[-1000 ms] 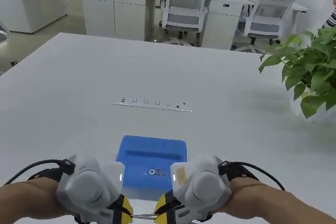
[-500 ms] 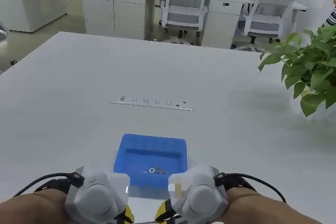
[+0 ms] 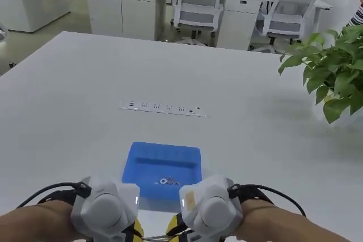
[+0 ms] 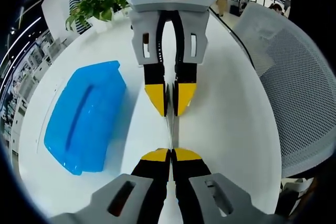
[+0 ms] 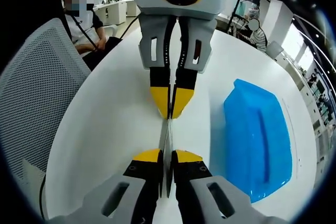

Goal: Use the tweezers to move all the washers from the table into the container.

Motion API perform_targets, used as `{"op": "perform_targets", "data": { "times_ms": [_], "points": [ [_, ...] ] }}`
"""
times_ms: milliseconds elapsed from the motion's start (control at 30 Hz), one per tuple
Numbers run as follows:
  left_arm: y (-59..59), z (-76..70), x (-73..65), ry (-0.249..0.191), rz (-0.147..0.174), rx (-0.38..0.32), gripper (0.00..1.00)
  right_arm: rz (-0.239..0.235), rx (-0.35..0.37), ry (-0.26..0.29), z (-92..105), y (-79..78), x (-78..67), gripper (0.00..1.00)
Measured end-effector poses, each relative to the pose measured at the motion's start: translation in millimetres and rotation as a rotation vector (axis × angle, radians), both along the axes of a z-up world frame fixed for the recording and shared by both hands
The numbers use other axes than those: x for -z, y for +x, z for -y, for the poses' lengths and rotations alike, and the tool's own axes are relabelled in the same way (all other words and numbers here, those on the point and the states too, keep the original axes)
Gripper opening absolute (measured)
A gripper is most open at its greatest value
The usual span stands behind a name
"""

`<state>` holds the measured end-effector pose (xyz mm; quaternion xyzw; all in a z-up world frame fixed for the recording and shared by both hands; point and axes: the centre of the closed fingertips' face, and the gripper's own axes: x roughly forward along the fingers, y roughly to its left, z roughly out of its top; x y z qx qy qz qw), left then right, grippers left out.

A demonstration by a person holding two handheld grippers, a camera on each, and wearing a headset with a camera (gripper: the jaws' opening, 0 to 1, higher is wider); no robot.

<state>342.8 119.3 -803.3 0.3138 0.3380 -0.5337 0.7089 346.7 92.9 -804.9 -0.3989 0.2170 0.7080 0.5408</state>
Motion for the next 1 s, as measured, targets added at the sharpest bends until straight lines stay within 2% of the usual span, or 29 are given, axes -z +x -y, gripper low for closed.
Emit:
{"op": "perform_targets", "data": {
  "times_ms": [133,433,633,767,833,933,1000],
  "points": [
    [1.6,-1.7,0.3,0.006,-0.002,-0.009,0.06,0.021,-0.026,-0.005,-0.4,0.2,0.8,0.10],
    [3.1,-4.2,1.4,0.012,-0.011,-0.027,0.06,0.031,-0.025,-0.011,-0.8,1.8,0.4,0.11],
    [4.4,-5.7,0.7,0.024,0.009,-0.023,0.11,0.058,-0.006,0.003,0.7,6.7,-1.8,0.19],
    [2.3,-11.2,-0.4,0.033,0.010,-0.035,0.20,0.067,0.031,0.021,5.0,11.4,-8.2,0.24],
    [0.8,-15.6,-1.3,0.037,0.009,-0.046,0.22,0.067,0.082,0.048,5.9,16.3,-14.8,0.28],
    [1.3,-19.4,-5.5,0.008,0.004,-0.093,0.29,0.082,0.124,0.078,9.5,22.8,-23.7,0.33],
    [3.5,-21.4,-10.6,-0.024,0.007,-0.141,0.32,0.084,0.178,0.104,12.8,28.8,-30.0,0.37]
  ]
}}
